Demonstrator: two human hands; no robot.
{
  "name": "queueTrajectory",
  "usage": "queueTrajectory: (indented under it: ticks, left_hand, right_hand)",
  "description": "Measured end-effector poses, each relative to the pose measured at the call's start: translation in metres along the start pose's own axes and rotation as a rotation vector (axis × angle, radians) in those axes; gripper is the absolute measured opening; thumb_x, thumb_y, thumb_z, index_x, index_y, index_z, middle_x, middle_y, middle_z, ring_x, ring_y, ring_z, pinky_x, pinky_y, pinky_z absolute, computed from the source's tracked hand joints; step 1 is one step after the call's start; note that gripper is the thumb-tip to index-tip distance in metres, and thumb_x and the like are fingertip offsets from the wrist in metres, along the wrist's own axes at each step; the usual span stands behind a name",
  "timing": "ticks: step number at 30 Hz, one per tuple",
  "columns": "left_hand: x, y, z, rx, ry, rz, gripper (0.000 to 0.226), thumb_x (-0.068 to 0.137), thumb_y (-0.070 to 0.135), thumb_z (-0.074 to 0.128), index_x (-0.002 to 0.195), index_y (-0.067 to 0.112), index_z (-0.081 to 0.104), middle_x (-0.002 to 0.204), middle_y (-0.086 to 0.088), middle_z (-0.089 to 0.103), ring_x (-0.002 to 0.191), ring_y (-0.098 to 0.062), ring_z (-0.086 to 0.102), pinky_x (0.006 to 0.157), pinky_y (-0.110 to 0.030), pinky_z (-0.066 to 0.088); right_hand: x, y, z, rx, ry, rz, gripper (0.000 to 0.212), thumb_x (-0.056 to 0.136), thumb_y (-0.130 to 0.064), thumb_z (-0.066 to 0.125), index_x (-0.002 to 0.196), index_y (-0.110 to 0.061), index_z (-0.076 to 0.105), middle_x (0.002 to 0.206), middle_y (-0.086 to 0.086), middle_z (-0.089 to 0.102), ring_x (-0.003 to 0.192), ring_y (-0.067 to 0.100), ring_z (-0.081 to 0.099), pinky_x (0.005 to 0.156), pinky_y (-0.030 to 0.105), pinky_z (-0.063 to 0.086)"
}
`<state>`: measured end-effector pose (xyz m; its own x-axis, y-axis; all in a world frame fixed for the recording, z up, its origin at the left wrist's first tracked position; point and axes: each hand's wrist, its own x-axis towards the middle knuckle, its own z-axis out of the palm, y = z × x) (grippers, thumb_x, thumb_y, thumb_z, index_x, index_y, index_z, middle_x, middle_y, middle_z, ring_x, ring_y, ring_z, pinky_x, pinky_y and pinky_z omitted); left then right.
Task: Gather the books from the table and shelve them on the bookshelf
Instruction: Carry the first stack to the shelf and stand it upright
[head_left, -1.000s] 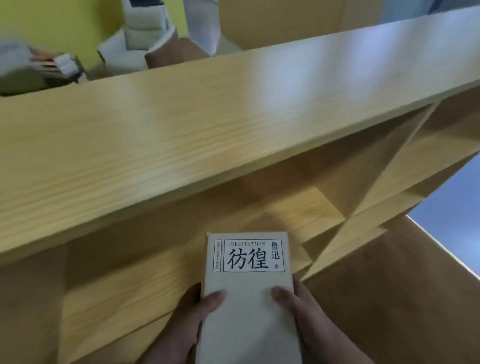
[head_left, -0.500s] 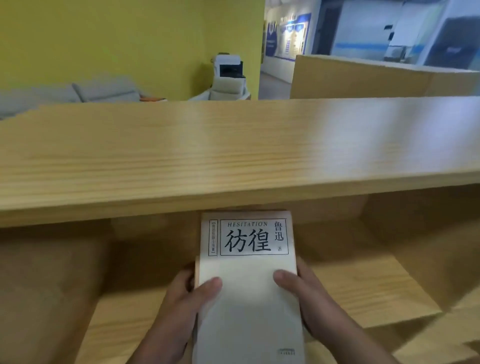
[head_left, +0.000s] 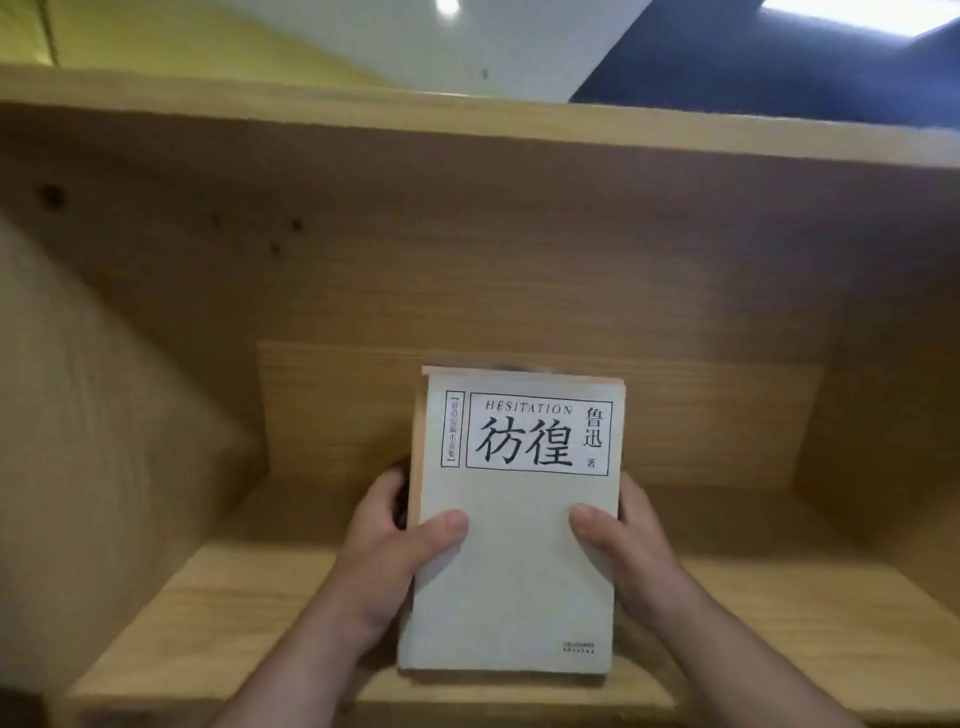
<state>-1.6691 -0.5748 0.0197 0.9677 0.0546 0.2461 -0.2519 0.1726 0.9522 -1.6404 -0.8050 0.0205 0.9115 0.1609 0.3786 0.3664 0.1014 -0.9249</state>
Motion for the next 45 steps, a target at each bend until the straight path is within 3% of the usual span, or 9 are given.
queueTrajectory:
  ticks: [5, 11, 16, 19, 23, 28, 33, 40, 45]
  left_hand:
    - [-0.022, 0.017, -0.002, 0.163, -0.055, 0.017, 0.076, 0.042, 0.038, 0.089, 0.113, 0.036, 0.062, 0.109, 0.006, 0.077, 0.098, -0.016, 0.074, 0.075, -0.032, 0.057]
    - [-0.031, 0.024, 0.002, 0.294, -0.032, -0.026, 0.079, 0.041, 0.029, 0.093, 0.112, 0.028, 0.06, 0.099, 0.017, 0.077, 0.087, -0.006, 0.074, 0.06, -0.017, 0.057]
    - [-0.029, 0.019, -0.009, 0.396, 0.059, 0.016, 0.041, 0.073, 0.029, 0.084, 0.106, 0.042, 0.064, 0.099, 0.027, 0.074, 0.088, -0.003, 0.072, 0.064, -0.019, 0.055]
    - [-0.025, 0.009, -0.019, 0.509, 0.193, 0.091, 0.034, 0.085, 0.027, 0.076, 0.107, 0.05, 0.063, 0.102, 0.023, 0.073, 0.092, -0.004, 0.069, 0.068, -0.018, 0.055]
    - [-0.031, -0.003, -0.02, 0.834, 0.527, 0.362, 0.021, 0.088, 0.019, 0.072, 0.093, 0.033, 0.057, 0.095, 0.011, 0.059, 0.091, -0.015, 0.061, 0.073, -0.025, 0.047]
    - [-0.062, -0.006, -0.017, 0.671, 0.338, 0.205, 0.043, 0.098, 0.034, 0.055, 0.14, 0.037, 0.046, 0.125, 0.016, 0.053, 0.108, -0.005, 0.056, 0.088, -0.034, 0.053]
    - [-0.078, 0.01, -0.018, 0.781, 0.153, 0.114, 0.101, 0.057, 0.046, 0.086, 0.13, 0.073, 0.022, 0.121, 0.041, 0.044, 0.112, 0.004, 0.051, 0.088, -0.023, 0.049]
    - [-0.066, 0.016, -0.042, 0.642, 0.164, 0.021, 0.081, 0.064, 0.038, 0.088, 0.101, 0.086, 0.034, 0.118, 0.033, 0.052, 0.106, 0.003, 0.055, 0.06, -0.011, 0.05]
    - [-0.053, 0.017, -0.062, 0.672, 0.174, 0.013, 0.056, 0.078, 0.03, 0.08, 0.104, 0.065, 0.045, 0.117, 0.021, 0.057, 0.1, 0.001, 0.059, 0.057, -0.011, 0.051]
  right_hand:
    - [-0.013, -0.002, -0.002, -0.03, -0.061, -0.049, 0.081, 0.055, -0.043, 0.082, 0.129, -0.021, 0.055, 0.118, 0.001, 0.076, 0.106, 0.021, 0.074, 0.078, 0.036, 0.063]
    - [-0.015, -0.004, 0.001, -0.056, -0.105, -0.044, 0.093, 0.06, -0.047, 0.085, 0.143, -0.037, 0.044, 0.128, -0.006, 0.071, 0.114, 0.018, 0.07, 0.089, 0.044, 0.062]
    - [-0.011, 0.001, 0.024, -0.08, -0.062, -0.079, 0.085, 0.059, -0.048, 0.08, 0.13, -0.07, 0.038, 0.123, -0.024, 0.067, 0.111, 0.007, 0.069, 0.083, 0.034, 0.064]
    - [-0.009, 0.007, 0.042, -0.232, 0.007, -0.07, 0.108, 0.057, -0.056, 0.076, 0.151, -0.05, 0.023, 0.145, -0.011, 0.049, 0.132, 0.015, 0.052, 0.105, 0.054, 0.051]
    - [-0.015, 0.017, 0.043, -0.339, -0.081, -0.224, 0.117, 0.064, -0.075, 0.072, 0.158, -0.045, 0.01, 0.154, -0.013, 0.038, 0.141, 0.008, 0.041, 0.114, 0.043, 0.04]
    - [-0.012, 0.023, 0.043, -0.263, -0.194, -0.18, 0.053, 0.08, -0.055, 0.06, 0.131, -0.067, 0.048, 0.128, -0.026, 0.059, 0.125, 0.002, 0.058, 0.105, 0.037, 0.054]
    - [-0.01, 0.028, 0.052, -0.277, -0.373, -0.105, 0.067, 0.089, -0.061, 0.063, 0.147, -0.062, 0.03, 0.139, -0.022, 0.061, 0.133, 0.004, 0.056, 0.107, 0.042, 0.051]
    - [-0.005, 0.024, 0.058, -0.378, -0.39, 0.064, 0.047, 0.071, -0.072, 0.066, 0.116, -0.072, 0.053, 0.124, -0.024, 0.068, 0.119, -0.001, 0.063, 0.098, 0.027, 0.055]
    - [0.007, 0.02, 0.077, -0.38, -0.466, 0.186, 0.061, 0.083, -0.054, 0.073, 0.137, -0.054, 0.044, 0.119, -0.022, 0.067, 0.112, -0.002, 0.064, 0.097, 0.028, 0.053]
